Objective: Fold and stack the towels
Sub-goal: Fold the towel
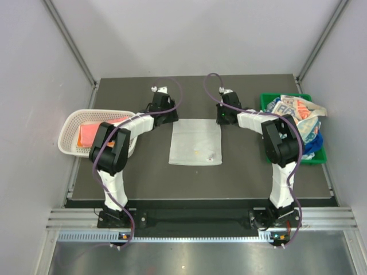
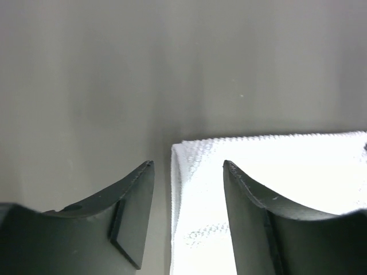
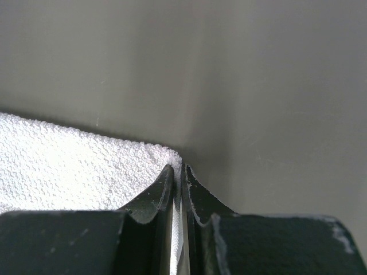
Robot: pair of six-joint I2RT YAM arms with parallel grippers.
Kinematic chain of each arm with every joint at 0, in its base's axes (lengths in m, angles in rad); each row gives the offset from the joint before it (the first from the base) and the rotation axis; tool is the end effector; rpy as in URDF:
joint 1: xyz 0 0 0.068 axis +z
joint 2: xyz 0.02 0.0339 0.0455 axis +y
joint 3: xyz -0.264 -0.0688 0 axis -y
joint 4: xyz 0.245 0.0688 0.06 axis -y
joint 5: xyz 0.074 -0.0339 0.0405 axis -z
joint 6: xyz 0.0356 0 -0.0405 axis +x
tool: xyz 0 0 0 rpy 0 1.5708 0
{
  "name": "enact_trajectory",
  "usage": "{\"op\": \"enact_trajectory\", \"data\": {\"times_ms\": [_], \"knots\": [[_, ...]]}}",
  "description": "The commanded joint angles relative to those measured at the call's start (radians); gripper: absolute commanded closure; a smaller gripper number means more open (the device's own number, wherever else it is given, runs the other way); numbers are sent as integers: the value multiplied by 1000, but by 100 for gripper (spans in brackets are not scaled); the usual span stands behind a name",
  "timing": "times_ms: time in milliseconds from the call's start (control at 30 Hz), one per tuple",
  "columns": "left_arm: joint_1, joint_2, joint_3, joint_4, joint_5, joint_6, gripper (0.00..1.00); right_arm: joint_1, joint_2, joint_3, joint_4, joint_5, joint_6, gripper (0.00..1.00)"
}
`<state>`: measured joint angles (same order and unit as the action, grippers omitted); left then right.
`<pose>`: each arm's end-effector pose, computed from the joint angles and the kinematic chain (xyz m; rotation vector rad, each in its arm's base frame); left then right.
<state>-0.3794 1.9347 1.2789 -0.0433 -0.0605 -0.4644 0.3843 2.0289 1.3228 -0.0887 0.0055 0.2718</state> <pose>0.3989 -0.1567 0.1879 -0.1299 2.2928 -0.3745 0.4069 0.1644 0.1587 -0.1315 2.3838 0.3082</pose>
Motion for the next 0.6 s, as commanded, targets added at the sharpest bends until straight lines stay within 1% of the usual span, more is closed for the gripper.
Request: {"op": "enact_trajectory", "data": {"times_ms": [0,33,233,433,567], "knots": [[4,-39,-10,48,41,18,45,11,-22,6,50,-1,3,93],[1,-33,-9,14,34,21,46,11,-22,6,52,-1,4,93],[-12,23,19,-46,-5,47,55,13,-21,7,50,-1,6,93],[-30,111,83,-95,-71,59,57,13,-19,13,47,-1,7,93],[-32,136,103,-102,-122,43,56,13,-18,13,46,-1,7,93]]}}
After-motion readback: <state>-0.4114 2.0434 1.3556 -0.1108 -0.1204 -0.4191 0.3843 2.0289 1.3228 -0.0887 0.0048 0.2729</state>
